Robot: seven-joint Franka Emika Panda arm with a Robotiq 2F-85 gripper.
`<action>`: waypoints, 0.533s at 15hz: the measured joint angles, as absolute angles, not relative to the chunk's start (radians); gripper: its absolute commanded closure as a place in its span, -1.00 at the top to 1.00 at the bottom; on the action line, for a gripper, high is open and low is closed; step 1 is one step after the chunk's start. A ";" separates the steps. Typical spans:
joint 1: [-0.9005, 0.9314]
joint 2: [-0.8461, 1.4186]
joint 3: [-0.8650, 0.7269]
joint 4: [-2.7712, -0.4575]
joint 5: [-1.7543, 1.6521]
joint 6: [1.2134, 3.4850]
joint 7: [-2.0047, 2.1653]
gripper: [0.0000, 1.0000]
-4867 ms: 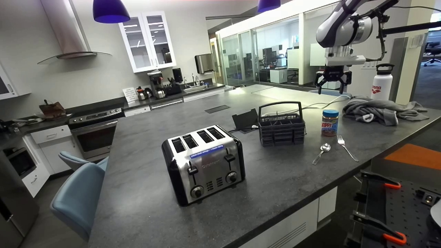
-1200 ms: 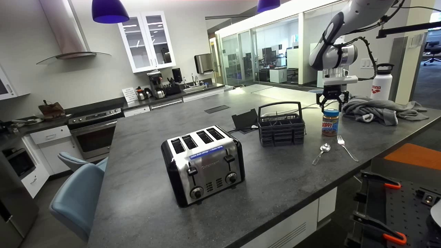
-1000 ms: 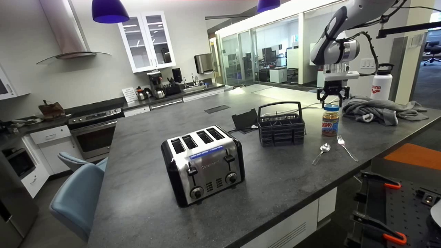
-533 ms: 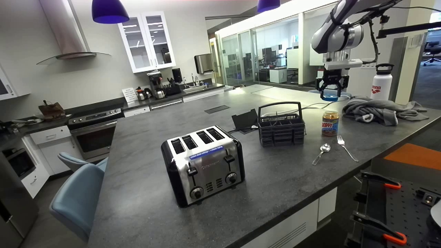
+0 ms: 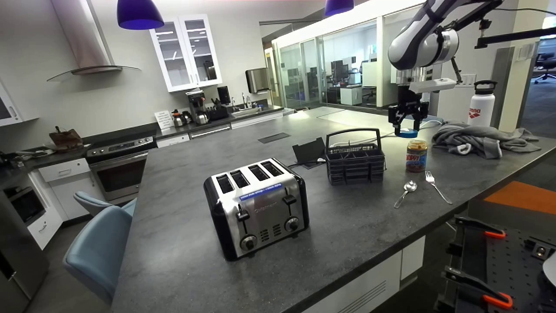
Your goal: Put the blue lid on the counter top
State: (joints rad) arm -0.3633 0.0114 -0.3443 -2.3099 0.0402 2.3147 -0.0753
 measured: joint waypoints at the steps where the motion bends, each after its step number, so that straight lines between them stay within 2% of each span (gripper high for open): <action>1: -0.349 -0.019 -0.332 -2.355 0.031 2.335 -0.090 0.09; 7: -0.248 -0.158 -0.256 -2.615 0.033 2.493 -0.193 0.09; 8: -0.229 -0.171 -0.247 -2.653 0.038 2.524 -0.212 0.59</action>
